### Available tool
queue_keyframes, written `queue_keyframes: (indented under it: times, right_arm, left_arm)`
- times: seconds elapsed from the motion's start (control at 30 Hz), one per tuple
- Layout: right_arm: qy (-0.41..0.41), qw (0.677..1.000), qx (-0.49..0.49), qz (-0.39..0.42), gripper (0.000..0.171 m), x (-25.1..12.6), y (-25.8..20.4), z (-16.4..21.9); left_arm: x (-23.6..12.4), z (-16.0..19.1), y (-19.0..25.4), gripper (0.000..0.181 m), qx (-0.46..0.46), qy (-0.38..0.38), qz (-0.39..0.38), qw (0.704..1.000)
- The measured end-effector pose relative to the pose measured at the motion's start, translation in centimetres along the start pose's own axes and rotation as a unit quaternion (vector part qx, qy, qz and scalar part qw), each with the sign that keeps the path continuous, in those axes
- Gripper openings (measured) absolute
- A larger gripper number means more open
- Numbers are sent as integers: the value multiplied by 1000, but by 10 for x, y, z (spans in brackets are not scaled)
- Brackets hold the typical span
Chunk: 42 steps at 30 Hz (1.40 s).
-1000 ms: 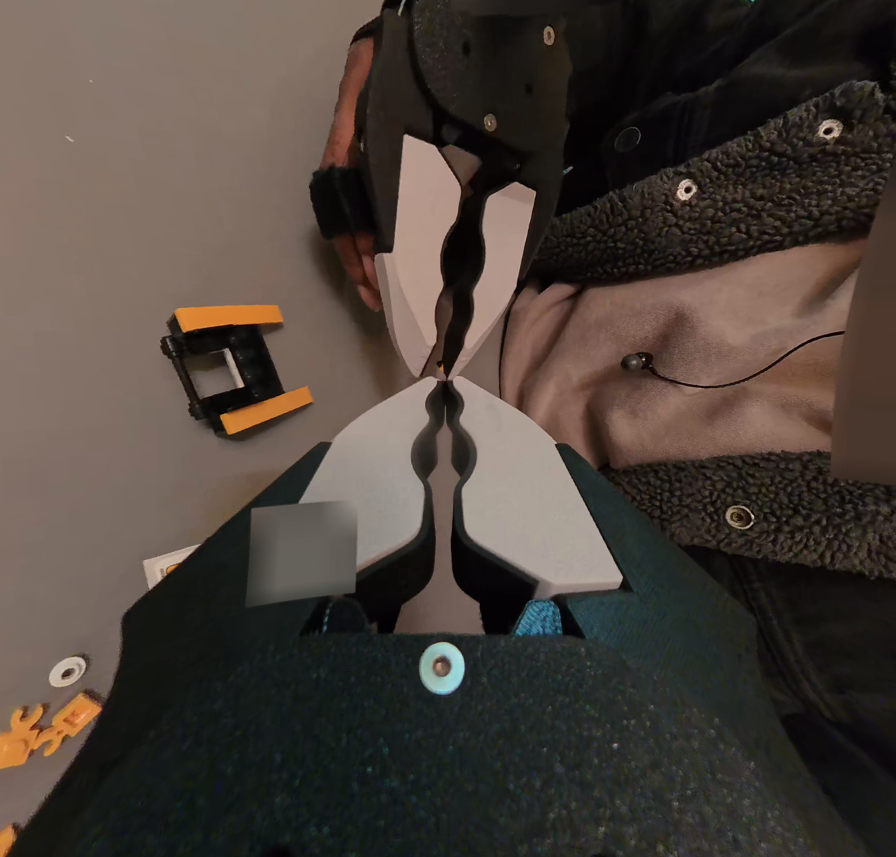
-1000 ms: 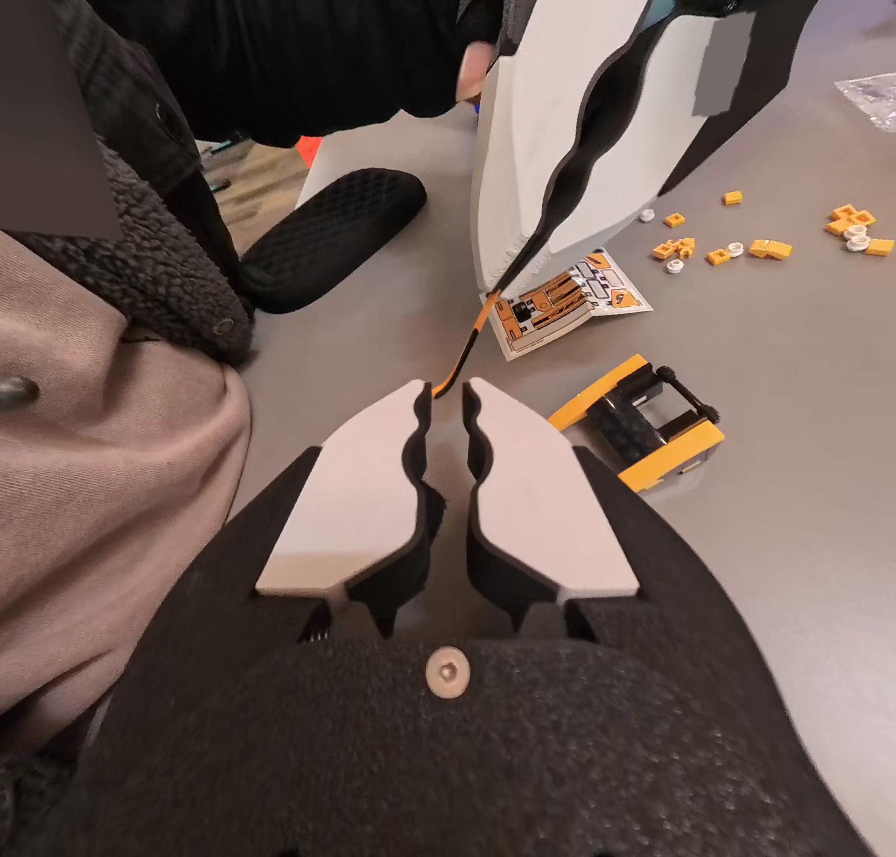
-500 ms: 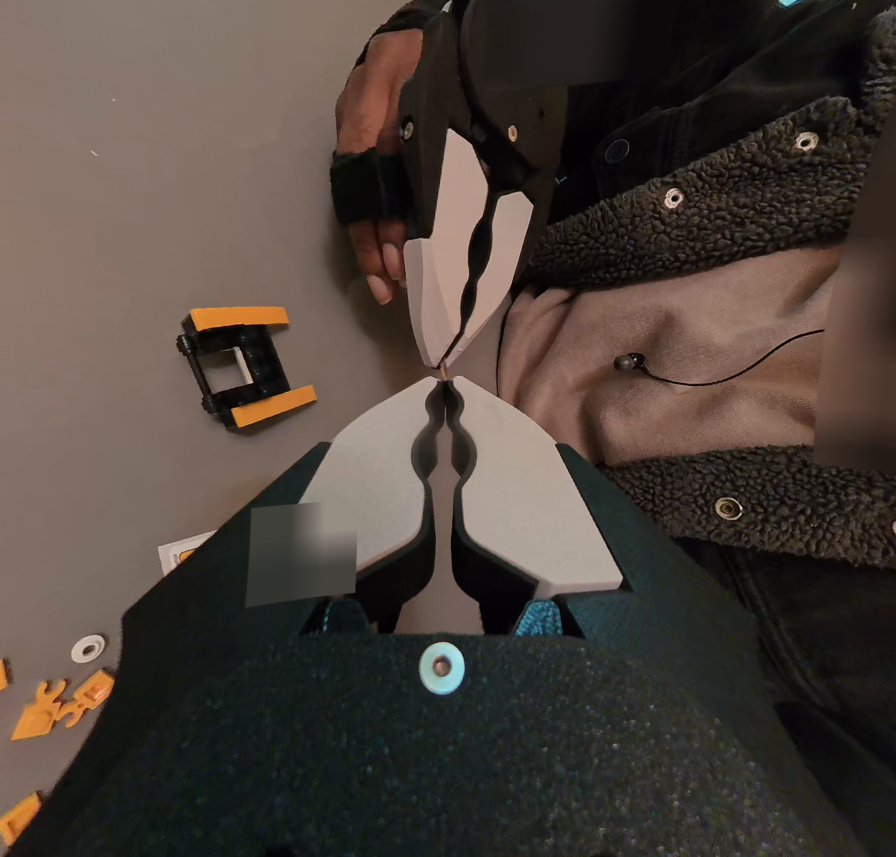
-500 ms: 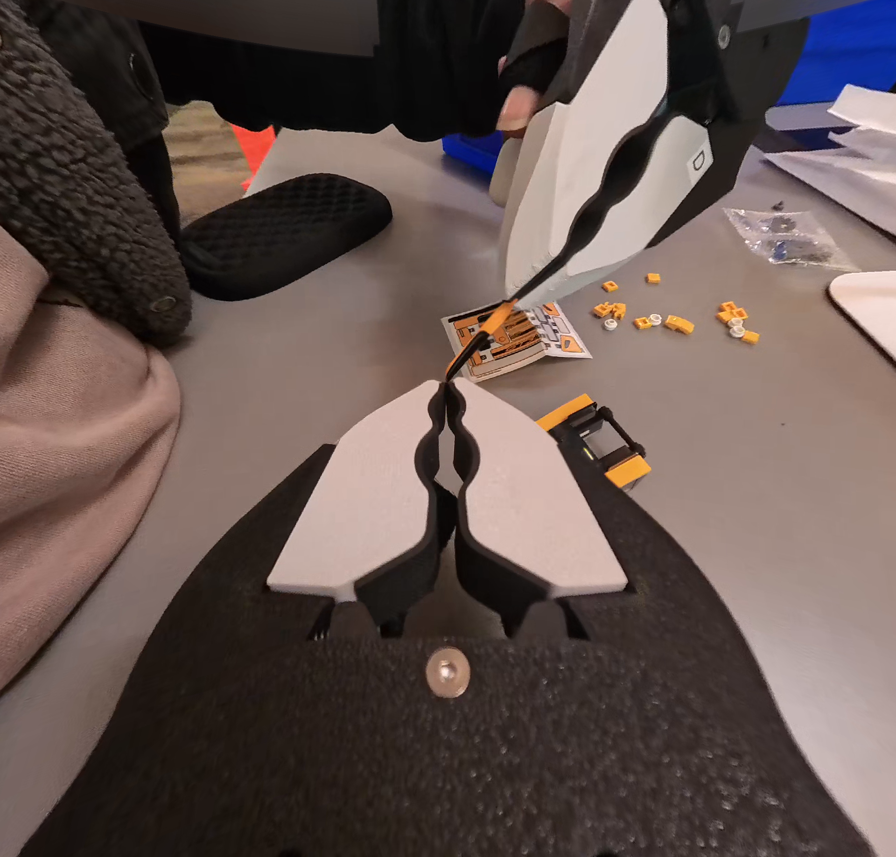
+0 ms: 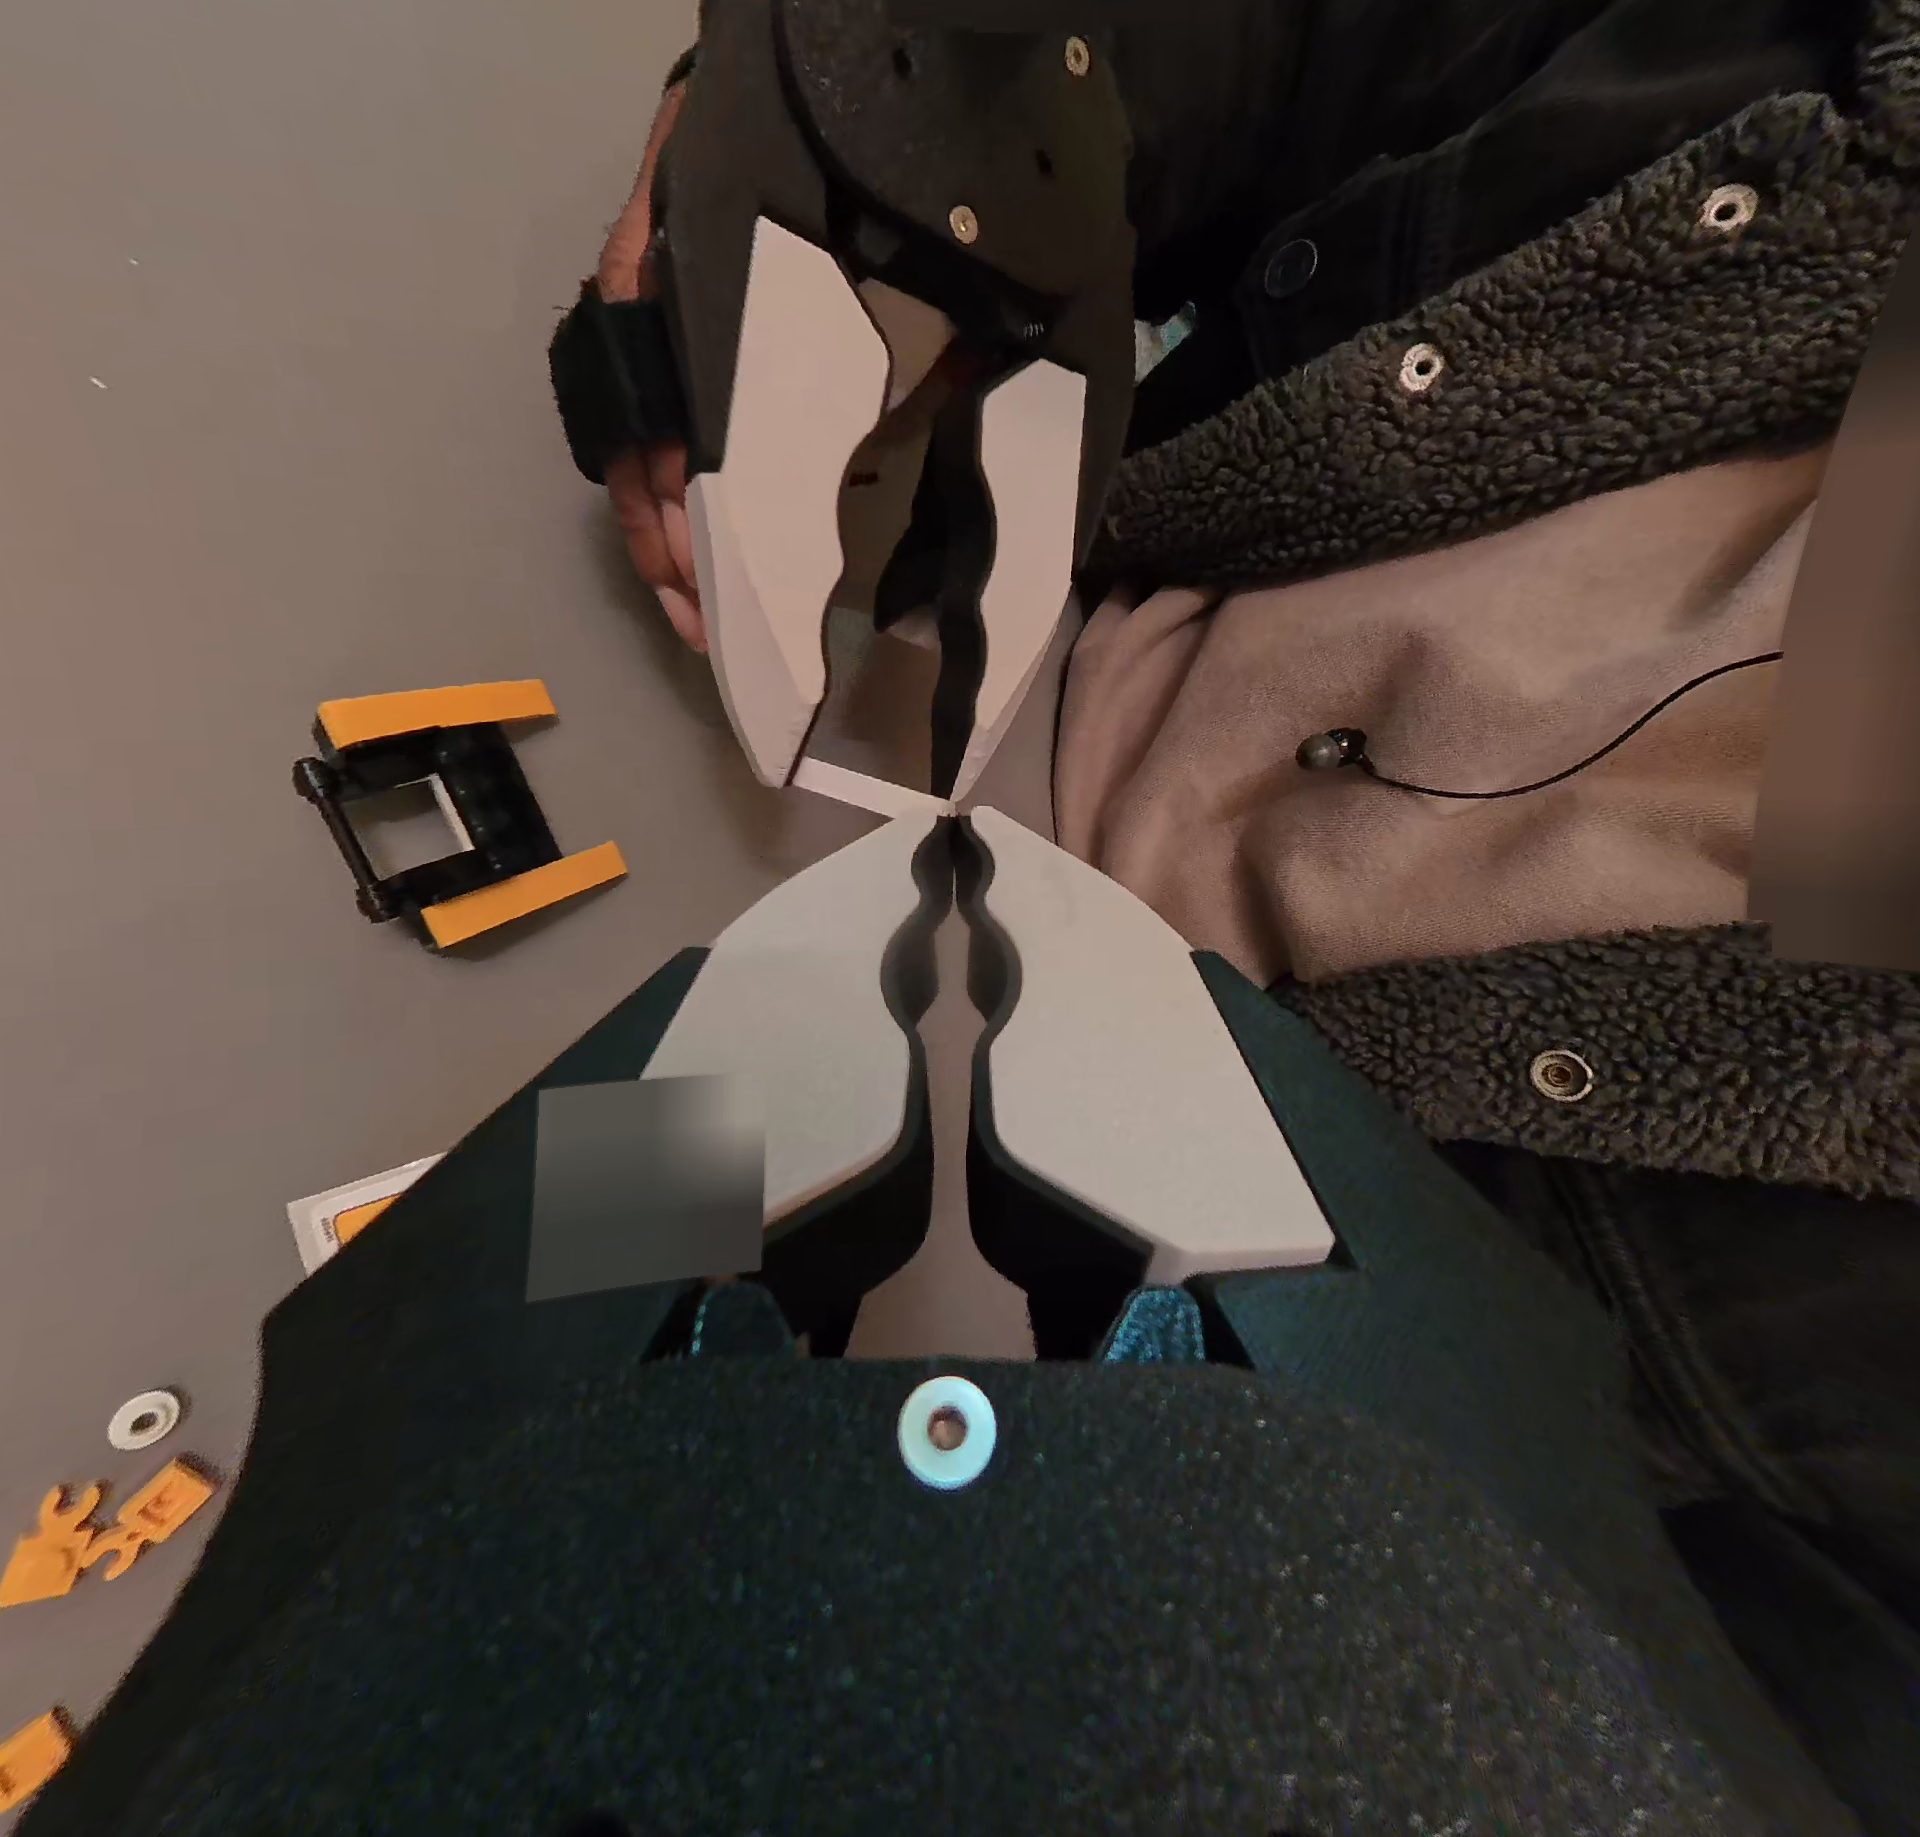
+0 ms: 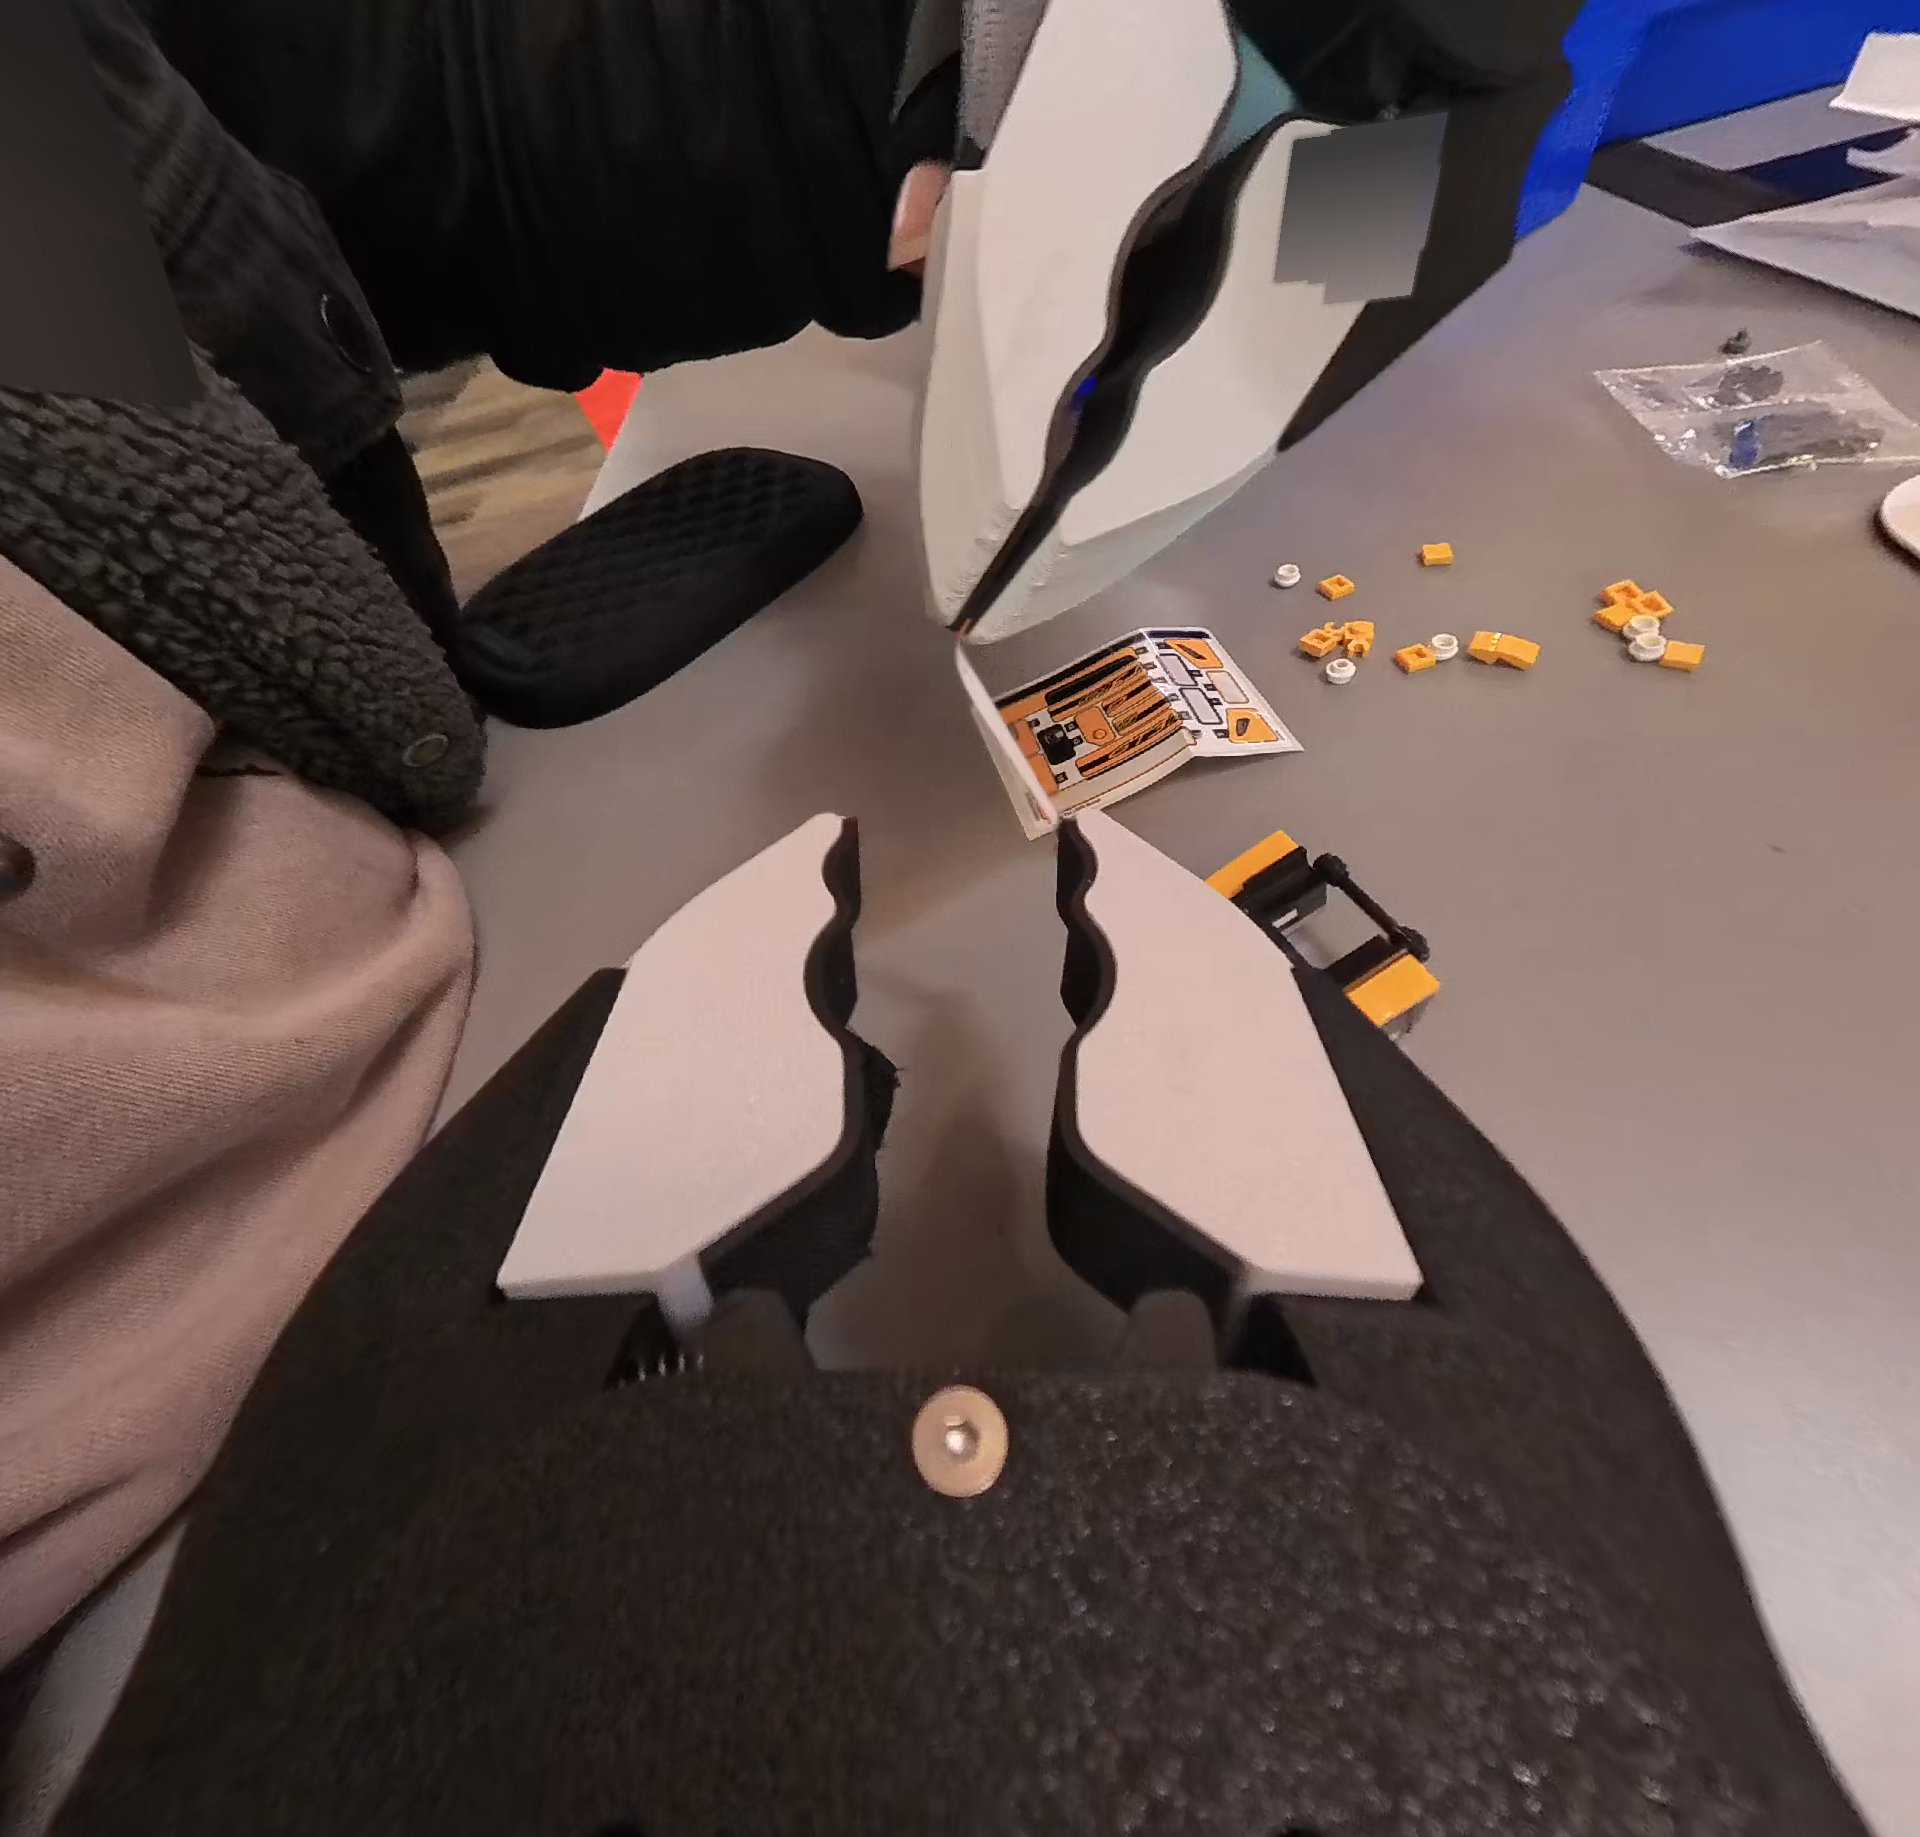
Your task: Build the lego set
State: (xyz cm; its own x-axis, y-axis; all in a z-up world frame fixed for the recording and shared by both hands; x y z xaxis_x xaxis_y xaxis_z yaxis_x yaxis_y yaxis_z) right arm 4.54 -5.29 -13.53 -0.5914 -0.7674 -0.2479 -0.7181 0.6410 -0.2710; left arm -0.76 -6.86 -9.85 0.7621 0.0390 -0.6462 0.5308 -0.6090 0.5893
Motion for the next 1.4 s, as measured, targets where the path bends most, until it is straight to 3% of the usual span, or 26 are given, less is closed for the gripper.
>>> queue_keyframes:
  times: [0.6, 0.97, 1.4]
  right_arm:
    - [-5, 1000, -19, 12, 40, -3, 1, 0]
    - [-73, 995, -56, 49, 21, -7, 10, 16]
    - [-145, 978, -103, 105, 5, -1, 21, 31]
  left_arm:
    - [-7, 2, 8, 0, 2, 11, -29, 1000]
    - [-1, 5, -47, 0, -88, -5, -13, 996]
    - [9, 12, -69, 0, -122, -18, 24, 992]
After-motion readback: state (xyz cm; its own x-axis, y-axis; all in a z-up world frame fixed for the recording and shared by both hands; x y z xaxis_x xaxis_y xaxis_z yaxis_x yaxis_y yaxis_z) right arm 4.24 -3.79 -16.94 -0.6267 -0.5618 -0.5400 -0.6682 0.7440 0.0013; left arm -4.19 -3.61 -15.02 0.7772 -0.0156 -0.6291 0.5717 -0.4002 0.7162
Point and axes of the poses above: each gripper's, where its closed fingertips meet, x out along the fingers, z out of its underside, y = z × x across the jaws, the point moved 3 cm from there along -x, back along the fingers, and after that the axes turned 13 degrees about -z, right-handed, at the moved point
